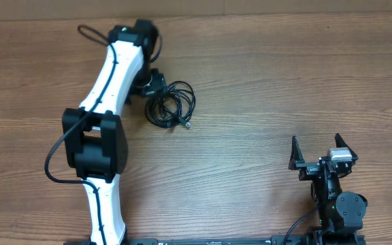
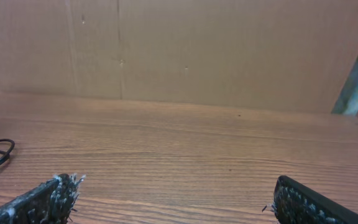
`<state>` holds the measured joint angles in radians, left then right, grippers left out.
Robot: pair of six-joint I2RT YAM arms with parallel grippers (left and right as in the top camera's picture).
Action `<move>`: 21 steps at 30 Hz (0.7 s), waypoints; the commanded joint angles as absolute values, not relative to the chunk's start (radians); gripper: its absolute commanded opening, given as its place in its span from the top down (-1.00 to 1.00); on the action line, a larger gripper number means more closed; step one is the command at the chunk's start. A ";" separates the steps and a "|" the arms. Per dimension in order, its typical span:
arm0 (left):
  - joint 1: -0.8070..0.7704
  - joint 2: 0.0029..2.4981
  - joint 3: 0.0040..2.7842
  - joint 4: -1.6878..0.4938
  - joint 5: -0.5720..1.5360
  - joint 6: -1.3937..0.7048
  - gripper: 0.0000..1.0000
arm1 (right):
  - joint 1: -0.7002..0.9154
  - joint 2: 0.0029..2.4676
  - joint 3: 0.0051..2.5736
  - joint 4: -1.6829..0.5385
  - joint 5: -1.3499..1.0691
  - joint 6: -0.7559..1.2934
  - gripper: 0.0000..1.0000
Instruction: Untangle cables
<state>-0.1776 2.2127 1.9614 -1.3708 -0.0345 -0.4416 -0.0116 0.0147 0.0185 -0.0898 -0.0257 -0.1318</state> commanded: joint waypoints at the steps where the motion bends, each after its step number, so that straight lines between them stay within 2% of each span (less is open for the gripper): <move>1: -0.169 2.205 1.872 -1.324 0.155 -0.281 -0.56 | -0.007 0.003 0.009 -0.084 -0.020 -0.136 -1.00; 4: -0.170 2.205 1.815 -1.287 0.150 -0.268 -0.29 | -0.007 0.003 0.009 -0.084 -0.020 -0.136 -1.00; 5: -0.170 2.205 1.802 -1.277 0.151 -0.268 -0.12 | -0.007 0.003 0.009 -0.084 -0.020 -0.136 -1.00; 9: -0.171 2.205 1.766 -1.260 0.156 -0.269 0.35 | -0.007 0.003 0.009 -0.084 -0.020 -0.136 -1.00; 10: -0.171 2.205 1.764 -1.260 0.159 -0.269 0.41 | -0.007 0.003 0.009 -0.084 -0.020 -0.136 -1.00; 14: -0.170 2.205 1.763 -1.260 0.159 -0.269 0.92 | -0.007 0.003 0.009 -0.084 -0.020 -0.136 -1.00; 21: -0.158 2.198 1.920 -1.398 0.148 -0.269 0.92 | -0.007 0.003 0.009 -0.084 -0.020 -0.136 -1.00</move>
